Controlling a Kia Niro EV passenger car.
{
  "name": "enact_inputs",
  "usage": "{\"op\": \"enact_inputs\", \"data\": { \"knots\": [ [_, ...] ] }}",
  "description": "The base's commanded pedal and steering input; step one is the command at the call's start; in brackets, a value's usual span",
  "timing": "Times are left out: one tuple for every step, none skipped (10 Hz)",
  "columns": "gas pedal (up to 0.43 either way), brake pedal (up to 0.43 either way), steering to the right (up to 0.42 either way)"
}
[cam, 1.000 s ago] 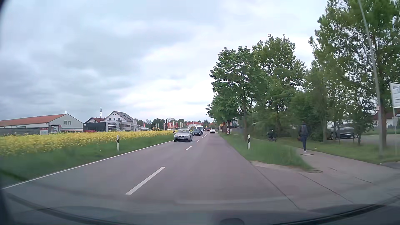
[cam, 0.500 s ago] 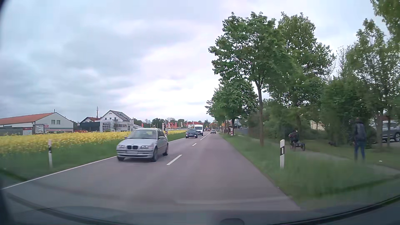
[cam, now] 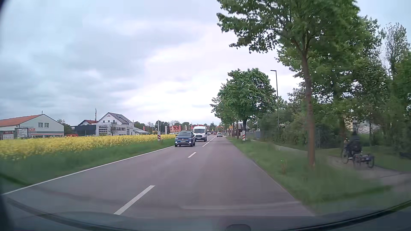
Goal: Follow the waypoints while adhering to traffic rules and regulations
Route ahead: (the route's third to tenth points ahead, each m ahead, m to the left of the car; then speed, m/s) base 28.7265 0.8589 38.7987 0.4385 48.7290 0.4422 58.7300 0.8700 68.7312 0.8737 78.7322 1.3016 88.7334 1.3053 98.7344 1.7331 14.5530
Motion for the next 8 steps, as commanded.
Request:
{"op": "enact_inputs", "data": {
  "knots": [
    [0.138,0.0,-0.002],
    [0.138,0.0,-0.002],
    [0.138,0.0,-0.002],
    [0.138,0.0,-0.002],
    [0.138,0.0,-0.002],
    [0.138,0.0,-0.002],
    [0.138,0.0,-0.002],
    [0.138,0.0,-0.002]
  ]
}}
